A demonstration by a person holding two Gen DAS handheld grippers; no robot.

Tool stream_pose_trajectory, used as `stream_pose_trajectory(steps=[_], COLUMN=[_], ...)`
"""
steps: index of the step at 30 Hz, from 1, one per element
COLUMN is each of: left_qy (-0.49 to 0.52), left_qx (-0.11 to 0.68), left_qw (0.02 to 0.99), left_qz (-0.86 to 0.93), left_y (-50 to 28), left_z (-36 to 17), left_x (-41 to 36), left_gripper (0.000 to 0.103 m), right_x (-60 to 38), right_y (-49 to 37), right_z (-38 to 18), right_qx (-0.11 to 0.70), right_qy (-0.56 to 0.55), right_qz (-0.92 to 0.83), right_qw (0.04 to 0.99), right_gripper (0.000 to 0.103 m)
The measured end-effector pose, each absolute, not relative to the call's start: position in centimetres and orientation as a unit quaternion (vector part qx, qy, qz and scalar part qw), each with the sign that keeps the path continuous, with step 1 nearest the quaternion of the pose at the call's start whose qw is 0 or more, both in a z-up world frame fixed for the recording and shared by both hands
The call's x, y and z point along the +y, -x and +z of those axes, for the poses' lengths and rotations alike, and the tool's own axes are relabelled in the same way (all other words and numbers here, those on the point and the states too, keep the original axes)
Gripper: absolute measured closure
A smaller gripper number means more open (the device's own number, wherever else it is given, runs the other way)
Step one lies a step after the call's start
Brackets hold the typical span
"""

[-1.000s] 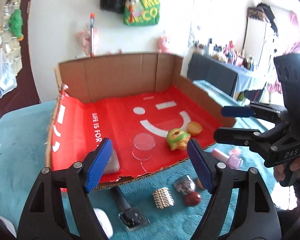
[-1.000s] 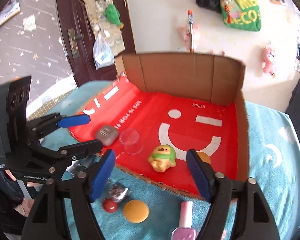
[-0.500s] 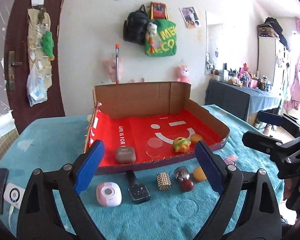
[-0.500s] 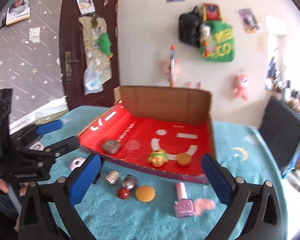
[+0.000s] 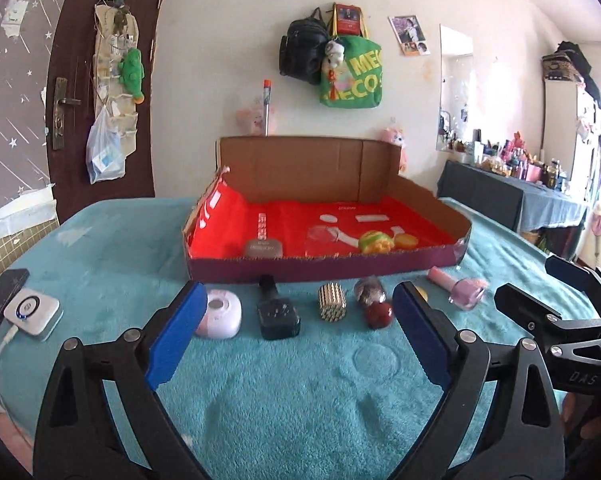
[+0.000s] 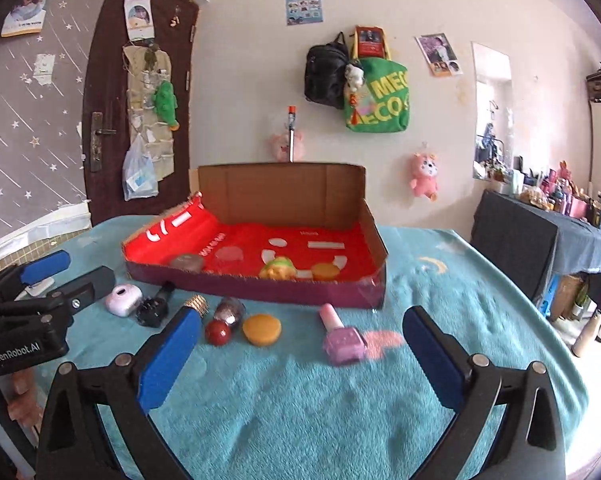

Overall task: Organize rigid objects
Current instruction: 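Withdraw both tools from the box back over the table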

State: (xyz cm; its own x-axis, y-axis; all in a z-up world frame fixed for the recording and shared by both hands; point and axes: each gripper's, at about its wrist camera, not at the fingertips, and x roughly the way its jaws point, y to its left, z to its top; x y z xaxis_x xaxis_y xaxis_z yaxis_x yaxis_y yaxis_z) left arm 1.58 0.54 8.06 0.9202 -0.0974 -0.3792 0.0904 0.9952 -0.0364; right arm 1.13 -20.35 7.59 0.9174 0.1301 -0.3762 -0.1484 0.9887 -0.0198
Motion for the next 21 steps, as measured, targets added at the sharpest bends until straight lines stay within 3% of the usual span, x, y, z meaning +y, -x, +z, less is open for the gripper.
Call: stream_pose_trajectory(steps=[21], left_qy=[-0.001], left_qx=[0.257], left_qw=[0.966], left_qz=[-0.020], left_y=[-2.4], left_z=[2.6], left_x=[-0.3], left_gripper=[0.008], right_x=[-21.5], right_y=[-2.7], right_z=[1.3], right_qx=[0.254], right_qy=[0.004], right_qz=[0.034], right_qw=[0.967], right_gripper=[0.000])
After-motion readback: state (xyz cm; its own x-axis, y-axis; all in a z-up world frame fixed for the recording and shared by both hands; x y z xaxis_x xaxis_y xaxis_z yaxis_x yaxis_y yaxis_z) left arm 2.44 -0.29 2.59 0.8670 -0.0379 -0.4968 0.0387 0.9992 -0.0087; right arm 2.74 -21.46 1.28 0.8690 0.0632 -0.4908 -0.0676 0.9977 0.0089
